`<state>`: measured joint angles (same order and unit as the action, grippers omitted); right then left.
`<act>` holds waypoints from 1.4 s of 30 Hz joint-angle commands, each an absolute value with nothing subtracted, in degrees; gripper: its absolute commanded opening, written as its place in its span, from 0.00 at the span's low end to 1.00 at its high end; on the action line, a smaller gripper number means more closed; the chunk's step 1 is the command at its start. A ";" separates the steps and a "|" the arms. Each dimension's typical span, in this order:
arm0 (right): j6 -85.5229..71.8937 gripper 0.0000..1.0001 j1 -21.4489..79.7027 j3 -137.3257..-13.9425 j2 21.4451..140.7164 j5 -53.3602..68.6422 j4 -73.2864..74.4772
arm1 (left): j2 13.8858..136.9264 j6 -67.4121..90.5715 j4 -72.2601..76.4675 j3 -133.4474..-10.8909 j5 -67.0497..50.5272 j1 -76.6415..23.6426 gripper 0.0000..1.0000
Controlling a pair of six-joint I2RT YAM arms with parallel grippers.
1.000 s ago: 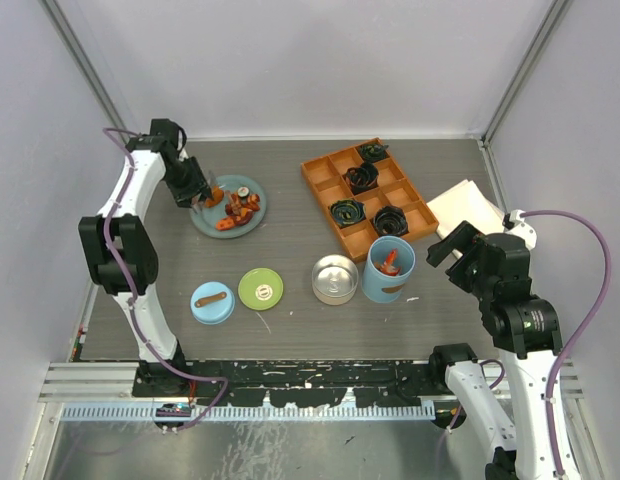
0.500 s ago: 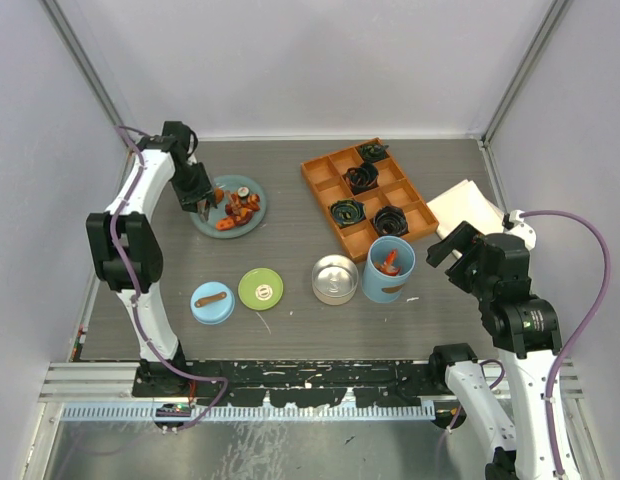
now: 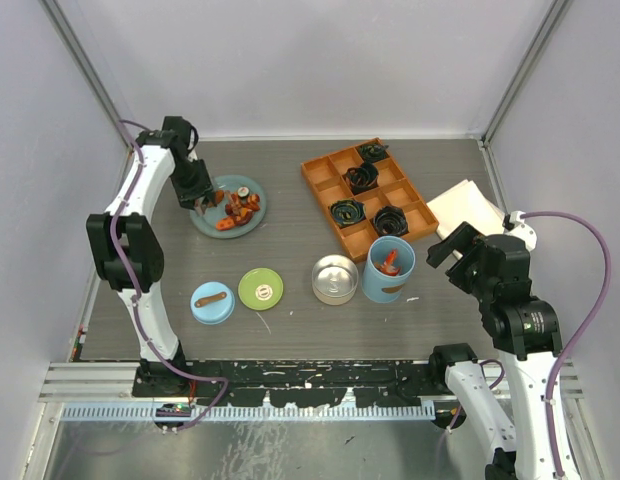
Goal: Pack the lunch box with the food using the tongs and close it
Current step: Pick up the fake food from the plate.
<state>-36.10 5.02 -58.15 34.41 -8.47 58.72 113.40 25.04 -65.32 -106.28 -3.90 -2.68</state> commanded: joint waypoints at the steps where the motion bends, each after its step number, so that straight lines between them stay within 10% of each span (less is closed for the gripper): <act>1: -35.59 1.00 4.83 -58.35 34.02 -8.96 56.07 | 113.99 23.59 -67.21 -109.52 -3.73 -2.99 0.44; 42: -35.95 1.00 4.83 -58.61 33.14 -8.24 56.19 | 112.48 16.32 -71.60 -106.71 -9.44 -3.08 0.29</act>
